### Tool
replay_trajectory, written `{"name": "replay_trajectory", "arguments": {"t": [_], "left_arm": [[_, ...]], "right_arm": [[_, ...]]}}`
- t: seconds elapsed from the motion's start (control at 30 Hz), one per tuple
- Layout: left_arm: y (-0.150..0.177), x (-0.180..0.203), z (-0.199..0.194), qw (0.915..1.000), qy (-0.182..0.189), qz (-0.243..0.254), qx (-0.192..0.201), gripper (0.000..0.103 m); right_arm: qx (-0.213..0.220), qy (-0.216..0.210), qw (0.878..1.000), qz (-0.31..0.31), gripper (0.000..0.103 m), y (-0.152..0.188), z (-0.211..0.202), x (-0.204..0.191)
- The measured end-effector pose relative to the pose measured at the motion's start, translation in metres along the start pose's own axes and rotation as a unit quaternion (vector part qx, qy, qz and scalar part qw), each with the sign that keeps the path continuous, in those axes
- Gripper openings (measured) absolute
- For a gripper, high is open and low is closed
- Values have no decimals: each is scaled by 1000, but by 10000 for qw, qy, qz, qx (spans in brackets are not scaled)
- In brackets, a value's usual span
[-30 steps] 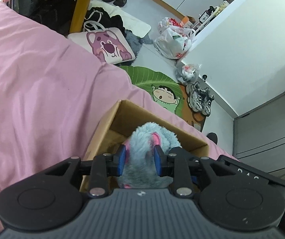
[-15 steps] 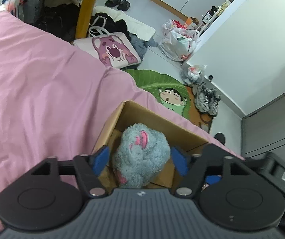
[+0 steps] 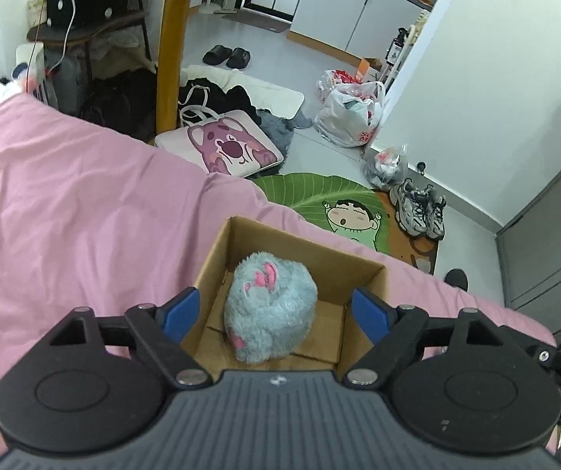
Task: Organize soft objects
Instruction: 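Lower the plush into the box and open the left tool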
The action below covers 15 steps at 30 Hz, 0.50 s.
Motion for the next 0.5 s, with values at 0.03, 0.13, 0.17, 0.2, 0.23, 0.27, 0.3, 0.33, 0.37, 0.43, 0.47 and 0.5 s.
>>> {"name": "replay_trajectory", "arguments": {"t": [0.03, 0.13, 0.17, 0.2, 0.23, 0.27, 0.3, 0.33, 0.37, 0.43, 0.47, 0.5], "left_arm": [[4, 2, -2, 10000, 34, 0, -51, 84], [15, 7, -9, 9996, 80, -120, -229, 84], [18, 10, -12, 9995, 94, -92, -278, 84], [21, 14, -14, 9994, 116, -32, -310, 84], [25, 18, -17, 9994, 131, 52, -330, 84], [30, 22, -20, 9992, 131, 131, -342, 84], [34, 26, -22, 9991, 126, 205, -354, 84], [38, 31, -25, 9989, 121, 272, -372, 84], [42, 34, -27, 9987, 113, 316, -395, 84], [51, 41, -31, 9984, 115, 350, -436, 84], [55, 44, -32, 9983, 108, 378, -431, 84], [58, 48, -35, 9981, 93, 429, -424, 84]], "right_arm": [[9, 34, 10000, -41, 103, 1, -5, 5], [44, 94, 9999, -111, 103, 3, -18, 17], [56, 102, 9999, -119, 103, 4, -22, 21], [62, 111, 9998, -117, 103, 5, -26, 25], [62, 133, 9998, -124, 103, 7, -31, 31], [64, 152, 9998, -137, 103, 8, -34, 35], [67, 169, 9997, -152, 103, 8, -37, 38], [71, 181, 9997, -158, 103, 10, -40, 43], [75, 181, 9997, -150, 103, 11, -44, 48], [102, 180, 9997, -109, 103, 12, -50, 57], [117, 188, 9997, -100, 103, 13, -53, 61], [136, 204, 9996, -98, 103, 14, -56, 65]]}}
Point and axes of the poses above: each gripper's, at about its wrist camera, not at the fingertips, and z roughly the way its jaws point, x to its right, y to its underside, the point moved 9 cm from there along z, roughly the way its jaws point, and after that the axes turned 12 degrees about -z, right-handed, at the moved point
